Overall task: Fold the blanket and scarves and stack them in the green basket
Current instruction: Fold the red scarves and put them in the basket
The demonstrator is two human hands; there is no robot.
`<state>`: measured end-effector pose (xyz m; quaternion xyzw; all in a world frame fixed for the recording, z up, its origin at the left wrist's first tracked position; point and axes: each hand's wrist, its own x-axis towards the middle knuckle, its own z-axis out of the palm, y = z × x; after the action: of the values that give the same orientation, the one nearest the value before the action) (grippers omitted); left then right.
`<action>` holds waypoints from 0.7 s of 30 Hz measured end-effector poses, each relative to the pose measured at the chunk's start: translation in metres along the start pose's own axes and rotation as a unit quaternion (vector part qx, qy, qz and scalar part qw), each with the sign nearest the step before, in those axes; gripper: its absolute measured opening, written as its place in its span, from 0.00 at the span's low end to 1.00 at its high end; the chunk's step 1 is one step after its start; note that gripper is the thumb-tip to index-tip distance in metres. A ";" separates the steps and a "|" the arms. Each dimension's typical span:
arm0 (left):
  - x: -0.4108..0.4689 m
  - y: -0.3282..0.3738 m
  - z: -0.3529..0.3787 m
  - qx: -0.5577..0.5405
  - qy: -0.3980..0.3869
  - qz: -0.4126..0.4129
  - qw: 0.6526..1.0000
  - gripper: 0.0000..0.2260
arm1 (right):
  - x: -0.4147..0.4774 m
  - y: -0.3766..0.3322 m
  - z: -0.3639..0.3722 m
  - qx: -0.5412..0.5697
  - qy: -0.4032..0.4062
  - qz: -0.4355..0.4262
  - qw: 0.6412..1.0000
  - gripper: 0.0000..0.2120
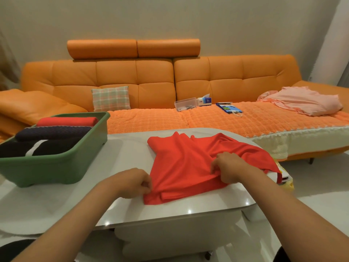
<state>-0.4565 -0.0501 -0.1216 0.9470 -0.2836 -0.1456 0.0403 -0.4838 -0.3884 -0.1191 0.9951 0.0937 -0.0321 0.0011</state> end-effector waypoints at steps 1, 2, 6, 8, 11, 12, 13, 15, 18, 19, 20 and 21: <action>0.000 0.004 0.000 -0.012 -0.003 0.001 1.000 0.09 | 0.000 -0.003 -0.001 -0.004 -0.029 0.006 1.000 0.16; 0.003 0.009 0.001 -0.036 0.014 0.003 0.999 0.13 | 0.002 -0.004 -0.004 -0.001 -0.048 0.012 0.999 0.12; 0.025 0.021 0.001 -0.112 0.185 0.029 0.976 0.13 | 0.012 -0.004 -0.010 0.111 -0.067 0.028 0.991 0.17; 0.041 0.023 0.000 -0.121 0.248 0.045 0.960 0.06 | 0.018 -0.009 -0.010 0.157 0.001 0.050 0.986 0.21; 0.071 0.017 -0.007 -0.123 0.298 0.049 0.946 0.06 | 0.040 -0.011 -0.008 0.180 0.108 0.083 0.974 0.10; 0.081 0.014 -0.010 -0.123 0.303 0.041 0.944 0.08 | 0.049 -0.011 -0.008 0.185 0.123 0.095 0.970 0.09; 0.092 0.010 -0.014 -0.122 0.307 0.033 0.943 0.10 | 0.060 -0.010 -0.007 0.195 0.135 0.106 0.966 0.11; 0.112 0.004 -0.021 -0.118 0.308 0.014 0.944 0.12 | 0.083 -0.006 -0.006 0.218 0.160 0.130 0.954 0.13; 0.143 -0.008 -0.031 -0.096 0.315 -0.032 0.944 0.14 | 0.122 -0.002 -0.001 0.227 0.173 0.153 0.946 0.12; 0.153 -0.014 -0.034 -0.085 0.313 -0.056 0.944 0.15 | 0.136 -0.001 0.001 0.226 0.172 0.161 0.945 0.14; 0.164 -0.021 -0.036 -0.072 0.300 -0.083 0.948 0.16 | 0.150 -0.001 0.003 0.224 0.168 0.174 0.944 0.16; 0.173 -0.029 -0.038 -0.052 0.275 -0.110 0.954 0.16 | 0.162 -0.002 0.006 0.216 0.167 0.183 0.944 0.17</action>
<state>-0.2918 -0.1214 -0.1336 0.9723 -0.1475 0.1026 0.1496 -0.3253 -0.3565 -0.1351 0.9626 -0.1007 0.1156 -0.2234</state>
